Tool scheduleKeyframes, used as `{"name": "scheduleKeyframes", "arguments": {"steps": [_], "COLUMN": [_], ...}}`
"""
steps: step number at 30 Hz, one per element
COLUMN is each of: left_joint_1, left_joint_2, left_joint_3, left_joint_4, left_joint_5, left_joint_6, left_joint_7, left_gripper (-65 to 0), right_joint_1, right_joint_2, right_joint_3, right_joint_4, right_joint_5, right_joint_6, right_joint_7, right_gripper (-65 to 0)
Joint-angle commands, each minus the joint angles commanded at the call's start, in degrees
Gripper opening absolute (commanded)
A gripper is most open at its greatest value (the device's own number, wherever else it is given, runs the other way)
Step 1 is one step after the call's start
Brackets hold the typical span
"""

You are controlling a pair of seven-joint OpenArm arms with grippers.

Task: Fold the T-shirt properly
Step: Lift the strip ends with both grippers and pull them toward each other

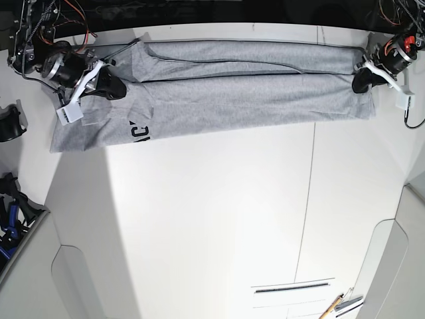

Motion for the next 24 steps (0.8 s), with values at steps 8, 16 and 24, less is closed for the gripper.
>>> {"name": "scheduleKeyframes", "arguments": {"steps": [8, 16, 24], "left_joint_1": [-5.11, -4.90, -4.55], "left_joint_2": [-5.86, -10.27, -8.48], "left_joint_3": [-0.85, -0.83, 1.25], "left_joint_4": [1.33, 5.27, 23.39], "left_joint_5": [9.68, 10.69, 3.23], "left_joint_6": [0.49, 4.67, 4.65], "left_joint_7": [-2.99, -2.82, 6.25], "left_gripper": [-65.0, -65.0, -65.0], "right_joint_1": [0.15, 0.15, 0.15], "right_joint_2": [-0.02, -0.02, -0.04], "right_joint_3": [3.43, 7.76, 7.89], "right_joint_4": [4.63, 7.45, 7.45], "right_joint_5": [6.84, 6.32, 5.68], "right_joint_6": [0.48, 0.46, 0.44], "right_joint_7": [-2.82, -2.80, -2.75], "right_gripper": [-65.0, -65.0, -65.0]}}
